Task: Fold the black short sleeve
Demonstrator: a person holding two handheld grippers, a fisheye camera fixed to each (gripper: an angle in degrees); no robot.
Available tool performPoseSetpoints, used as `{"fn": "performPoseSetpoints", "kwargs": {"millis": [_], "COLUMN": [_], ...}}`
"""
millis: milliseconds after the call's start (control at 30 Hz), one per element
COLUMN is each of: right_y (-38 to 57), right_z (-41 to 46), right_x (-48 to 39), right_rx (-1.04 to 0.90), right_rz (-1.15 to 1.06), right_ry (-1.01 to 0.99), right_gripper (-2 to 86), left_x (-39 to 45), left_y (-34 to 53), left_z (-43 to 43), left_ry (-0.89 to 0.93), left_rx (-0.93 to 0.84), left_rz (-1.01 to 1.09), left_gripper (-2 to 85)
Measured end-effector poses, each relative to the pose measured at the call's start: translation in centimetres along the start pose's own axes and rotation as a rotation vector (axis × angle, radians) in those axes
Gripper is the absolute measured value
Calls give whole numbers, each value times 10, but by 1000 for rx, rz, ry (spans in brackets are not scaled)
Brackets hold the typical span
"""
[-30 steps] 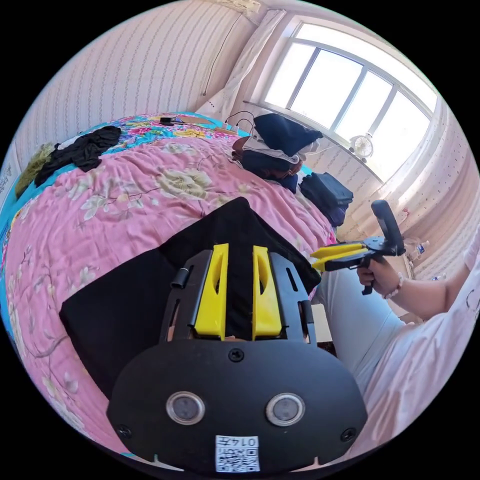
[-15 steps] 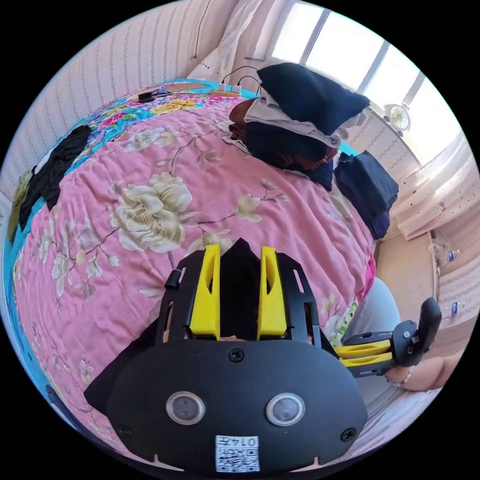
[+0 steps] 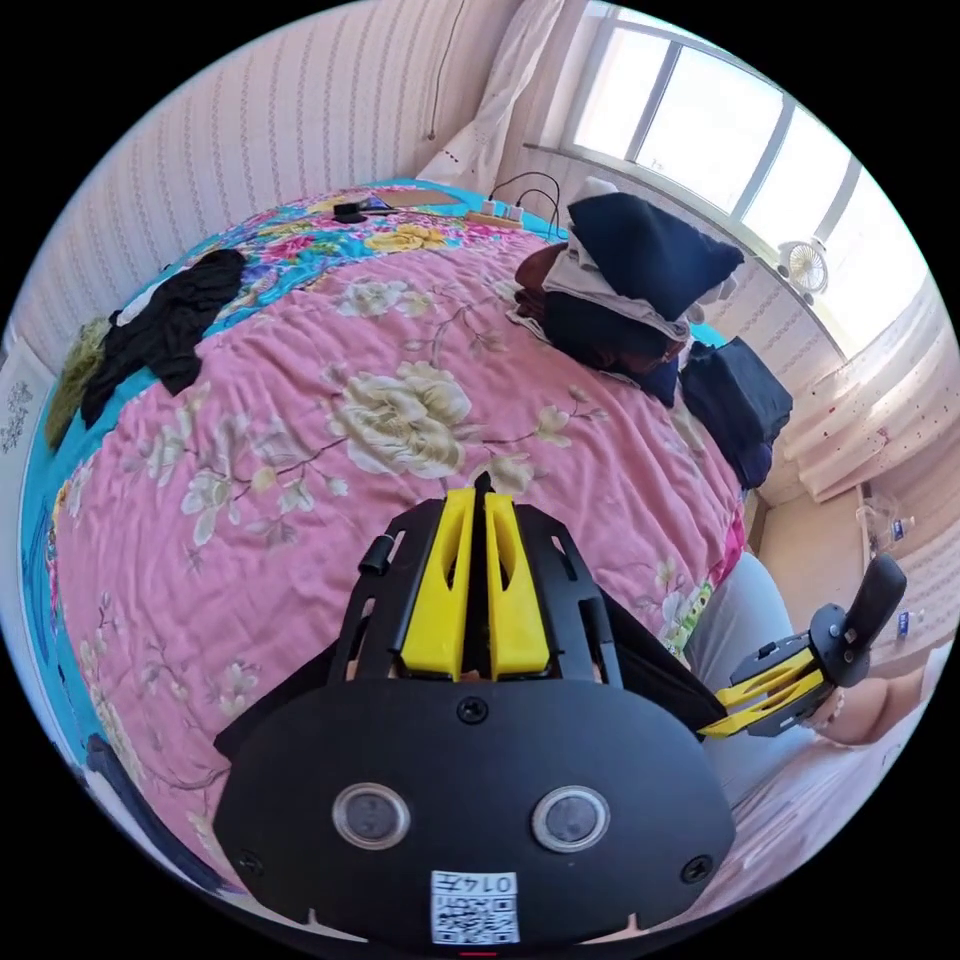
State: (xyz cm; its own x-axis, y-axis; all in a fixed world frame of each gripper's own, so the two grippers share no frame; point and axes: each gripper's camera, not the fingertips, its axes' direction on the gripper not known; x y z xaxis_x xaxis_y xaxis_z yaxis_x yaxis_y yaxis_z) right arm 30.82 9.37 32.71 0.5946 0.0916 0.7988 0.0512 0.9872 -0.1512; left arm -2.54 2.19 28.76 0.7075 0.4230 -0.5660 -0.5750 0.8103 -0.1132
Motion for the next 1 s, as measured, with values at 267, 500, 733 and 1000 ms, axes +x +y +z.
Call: {"fn": "performPoseSetpoints", "kwargs": {"millis": [267, 500, 733, 1000], "right_y": [-93, -126, -165, -275], "right_z": [122, 230, 258, 323], "right_x": [-100, -165, -183, -197], "right_rx": [-191, -413, -460, -461], "right_rz": [-251, -320, -414, -494], "right_ry": [-147, -221, -45, 246], "right_gripper": [38, 90, 94, 151], "left_x": [-101, -148, -132, -137], "left_y": [102, 219, 320, 376], "left_z": [-77, -124, -136, -124], "left_ry": [-221, -413, -205, 12], "left_rx": [48, 28, -18, -37], "left_rz": [-187, -314, -380, -564], "left_gripper": [4, 44, 56, 117]}}
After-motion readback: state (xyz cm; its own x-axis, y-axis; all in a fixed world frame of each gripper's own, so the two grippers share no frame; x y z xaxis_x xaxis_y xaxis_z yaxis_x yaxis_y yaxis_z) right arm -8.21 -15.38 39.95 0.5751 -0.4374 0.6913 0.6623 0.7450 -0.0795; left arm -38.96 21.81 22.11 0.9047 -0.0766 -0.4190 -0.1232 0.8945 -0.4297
